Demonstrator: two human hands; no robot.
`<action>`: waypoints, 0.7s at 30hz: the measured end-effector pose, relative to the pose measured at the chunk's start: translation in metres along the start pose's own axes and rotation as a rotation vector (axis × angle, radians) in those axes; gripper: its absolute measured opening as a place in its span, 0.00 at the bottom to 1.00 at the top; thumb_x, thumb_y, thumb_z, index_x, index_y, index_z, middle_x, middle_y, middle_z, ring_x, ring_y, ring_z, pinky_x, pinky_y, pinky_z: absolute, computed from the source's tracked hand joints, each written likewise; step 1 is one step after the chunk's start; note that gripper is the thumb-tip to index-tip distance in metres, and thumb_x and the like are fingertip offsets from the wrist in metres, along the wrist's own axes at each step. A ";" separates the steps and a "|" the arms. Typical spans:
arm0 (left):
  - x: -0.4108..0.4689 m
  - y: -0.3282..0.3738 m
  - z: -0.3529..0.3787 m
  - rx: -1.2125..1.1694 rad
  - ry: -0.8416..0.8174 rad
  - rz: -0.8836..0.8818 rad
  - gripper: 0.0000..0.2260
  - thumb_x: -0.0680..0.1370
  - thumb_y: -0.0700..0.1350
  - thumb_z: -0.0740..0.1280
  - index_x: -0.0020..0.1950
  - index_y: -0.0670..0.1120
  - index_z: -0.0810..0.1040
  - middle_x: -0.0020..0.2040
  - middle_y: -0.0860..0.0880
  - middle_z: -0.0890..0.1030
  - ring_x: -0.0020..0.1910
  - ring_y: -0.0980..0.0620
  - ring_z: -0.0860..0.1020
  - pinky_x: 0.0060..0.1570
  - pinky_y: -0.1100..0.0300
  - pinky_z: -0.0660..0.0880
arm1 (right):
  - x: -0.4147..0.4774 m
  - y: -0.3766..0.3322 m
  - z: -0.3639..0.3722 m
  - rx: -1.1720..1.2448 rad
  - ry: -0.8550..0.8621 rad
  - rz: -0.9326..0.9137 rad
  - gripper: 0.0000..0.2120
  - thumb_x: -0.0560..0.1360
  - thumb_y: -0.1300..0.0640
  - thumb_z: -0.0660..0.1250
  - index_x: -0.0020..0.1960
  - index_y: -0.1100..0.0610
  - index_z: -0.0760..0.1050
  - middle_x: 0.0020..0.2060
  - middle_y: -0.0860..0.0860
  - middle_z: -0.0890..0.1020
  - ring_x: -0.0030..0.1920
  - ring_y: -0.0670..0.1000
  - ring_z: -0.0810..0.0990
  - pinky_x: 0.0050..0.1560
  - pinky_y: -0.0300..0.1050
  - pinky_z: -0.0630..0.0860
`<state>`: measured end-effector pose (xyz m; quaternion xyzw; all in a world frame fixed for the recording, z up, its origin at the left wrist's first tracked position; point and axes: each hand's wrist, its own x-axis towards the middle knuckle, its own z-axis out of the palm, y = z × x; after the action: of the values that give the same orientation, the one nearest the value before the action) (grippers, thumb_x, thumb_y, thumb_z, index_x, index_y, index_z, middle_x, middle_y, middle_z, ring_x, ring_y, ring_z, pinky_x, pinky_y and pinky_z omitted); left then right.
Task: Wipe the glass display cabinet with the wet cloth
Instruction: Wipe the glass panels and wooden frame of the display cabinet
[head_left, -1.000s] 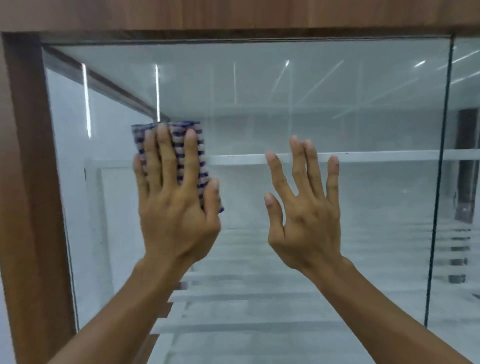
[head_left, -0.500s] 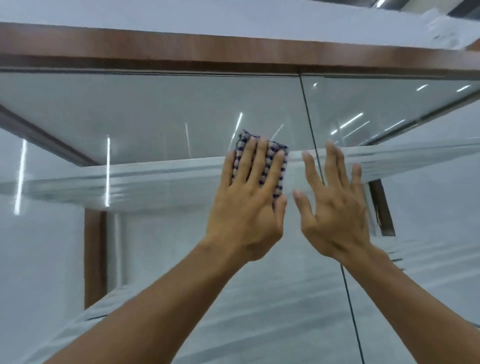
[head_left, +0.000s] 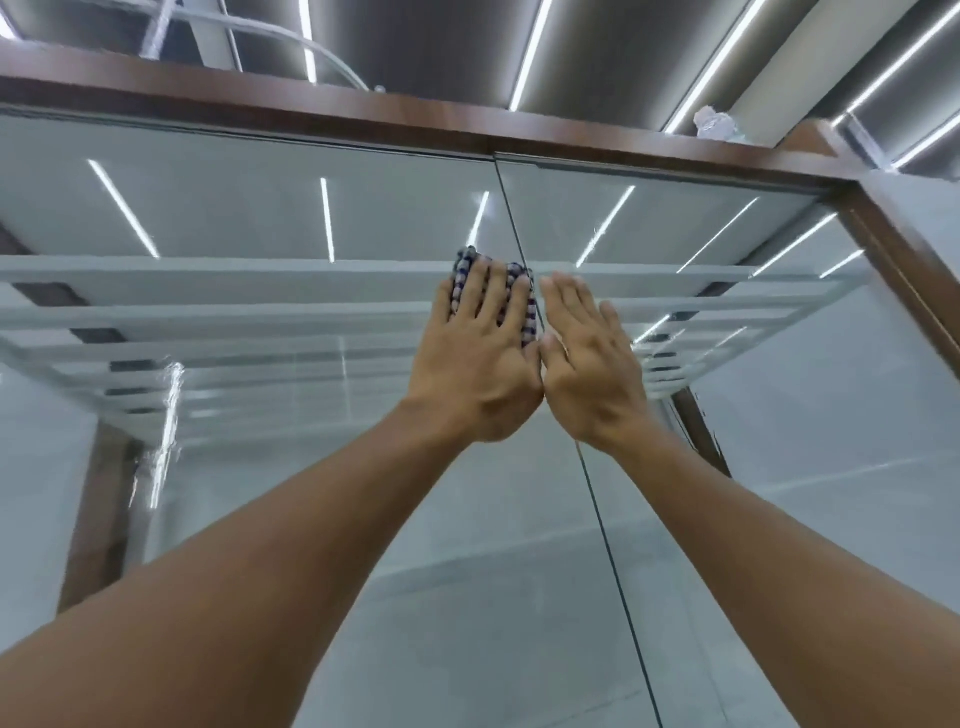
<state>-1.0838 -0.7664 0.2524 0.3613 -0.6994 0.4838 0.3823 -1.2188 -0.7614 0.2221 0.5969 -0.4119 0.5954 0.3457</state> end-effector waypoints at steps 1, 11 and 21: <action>-0.006 -0.002 -0.001 -0.008 0.003 0.018 0.29 0.86 0.57 0.41 0.84 0.47 0.37 0.84 0.46 0.35 0.82 0.48 0.32 0.81 0.46 0.34 | -0.002 0.000 0.000 -0.044 -0.013 -0.010 0.32 0.80 0.49 0.43 0.84 0.52 0.46 0.83 0.46 0.46 0.81 0.41 0.40 0.80 0.43 0.34; -0.063 -0.108 -0.032 -0.011 0.029 -0.102 0.30 0.85 0.55 0.46 0.85 0.50 0.39 0.84 0.48 0.36 0.82 0.50 0.33 0.81 0.48 0.34 | -0.011 -0.112 0.047 -0.175 -0.163 -0.051 0.28 0.86 0.49 0.41 0.83 0.57 0.38 0.83 0.52 0.39 0.82 0.50 0.35 0.80 0.58 0.33; -0.128 -0.262 -0.079 0.044 0.093 -0.326 0.29 0.86 0.57 0.46 0.84 0.51 0.40 0.85 0.49 0.38 0.82 0.52 0.35 0.78 0.52 0.30 | -0.004 -0.250 0.111 -0.177 -0.138 -0.206 0.29 0.85 0.49 0.43 0.83 0.55 0.39 0.82 0.57 0.39 0.82 0.55 0.36 0.79 0.68 0.35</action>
<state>-0.7827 -0.7445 0.2630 0.4555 -0.6026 0.4466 0.4796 -0.9454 -0.7557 0.2317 0.6427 -0.4223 0.4757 0.4270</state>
